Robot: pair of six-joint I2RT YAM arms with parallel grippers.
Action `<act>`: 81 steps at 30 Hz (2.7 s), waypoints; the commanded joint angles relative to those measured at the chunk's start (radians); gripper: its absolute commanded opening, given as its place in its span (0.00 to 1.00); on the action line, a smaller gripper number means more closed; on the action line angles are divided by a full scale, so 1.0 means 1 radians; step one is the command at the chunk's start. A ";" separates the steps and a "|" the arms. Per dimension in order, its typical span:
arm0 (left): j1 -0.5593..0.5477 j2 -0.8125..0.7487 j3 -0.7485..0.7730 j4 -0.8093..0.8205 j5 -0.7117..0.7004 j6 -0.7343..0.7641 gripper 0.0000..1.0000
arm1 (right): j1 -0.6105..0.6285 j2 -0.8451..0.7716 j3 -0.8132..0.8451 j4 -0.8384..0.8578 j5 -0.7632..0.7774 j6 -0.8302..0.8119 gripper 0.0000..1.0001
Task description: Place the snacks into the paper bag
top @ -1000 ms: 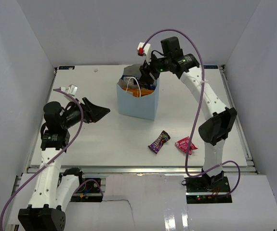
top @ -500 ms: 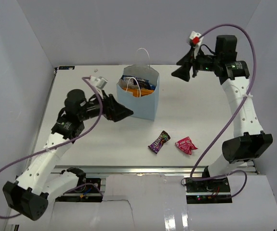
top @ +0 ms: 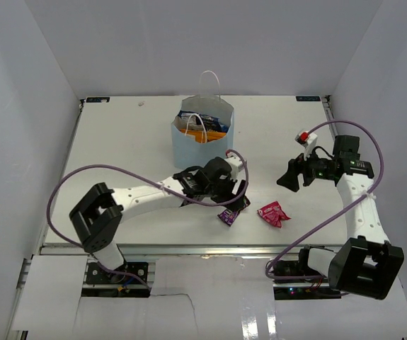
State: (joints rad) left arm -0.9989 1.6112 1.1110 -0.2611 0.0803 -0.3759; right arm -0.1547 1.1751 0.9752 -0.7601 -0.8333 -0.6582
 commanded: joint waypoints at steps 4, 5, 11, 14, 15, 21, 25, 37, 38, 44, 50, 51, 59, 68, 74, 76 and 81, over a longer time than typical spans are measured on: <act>-0.026 0.174 0.159 -0.038 -0.102 0.072 0.85 | -0.077 -0.058 -0.058 0.050 -0.012 0.002 0.82; -0.027 0.193 0.168 -0.061 -0.111 0.072 0.84 | -0.080 -0.060 -0.059 0.050 -0.015 0.002 0.82; -0.044 0.280 0.200 -0.095 -0.034 0.092 0.71 | -0.095 -0.048 -0.067 0.061 -0.023 0.008 0.82; -0.058 0.303 0.217 -0.119 -0.036 0.106 0.65 | -0.101 -0.032 -0.061 0.061 -0.029 0.009 0.82; -0.067 0.314 0.219 -0.119 -0.036 0.109 0.63 | -0.105 -0.025 -0.058 0.062 -0.030 0.009 0.82; -0.073 0.308 0.233 -0.141 -0.045 0.121 0.17 | -0.117 -0.018 -0.043 0.061 -0.041 0.011 0.82; -0.073 0.219 0.285 -0.164 -0.063 0.152 0.12 | -0.126 -0.022 -0.038 0.059 -0.044 0.006 0.82; -0.014 0.115 0.801 -0.306 -0.151 0.515 0.10 | -0.135 -0.035 -0.059 0.061 -0.055 -0.014 0.82; 0.014 0.130 0.887 -0.309 -0.146 0.534 0.11 | -0.135 -0.037 -0.062 0.061 -0.055 -0.015 0.82; 0.236 0.191 1.046 -0.302 0.041 0.594 0.12 | -0.137 -0.042 -0.070 0.061 -0.070 -0.015 0.82; 0.388 0.233 1.044 -0.234 0.171 0.640 0.13 | -0.137 -0.042 -0.069 0.061 -0.079 -0.012 0.82; 0.396 0.237 1.041 -0.227 0.174 0.649 0.13 | -0.137 -0.040 -0.072 0.061 -0.081 -0.012 0.82; 0.421 0.216 0.905 -0.217 0.184 0.768 0.14 | -0.137 -0.045 -0.082 0.053 -0.081 -0.020 0.82; 0.421 0.185 0.820 -0.172 0.110 0.780 0.93 | -0.137 -0.017 -0.044 -0.042 -0.159 -0.133 0.82; 0.421 0.200 0.941 -0.153 0.144 0.631 0.96 | -0.112 0.090 0.098 -0.465 -0.142 -0.610 0.83; 0.421 0.176 0.969 -0.145 0.122 0.571 0.98 | -0.103 0.107 0.089 -0.551 -0.073 -0.771 0.84; 0.427 0.024 0.860 -0.084 0.039 0.425 0.98 | -0.068 0.019 -0.047 -0.553 0.170 -1.235 0.90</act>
State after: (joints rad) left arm -0.5777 1.7920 2.0148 -0.4015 0.1719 0.1787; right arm -0.2420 1.2541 0.9981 -1.2015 -0.8143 -1.4765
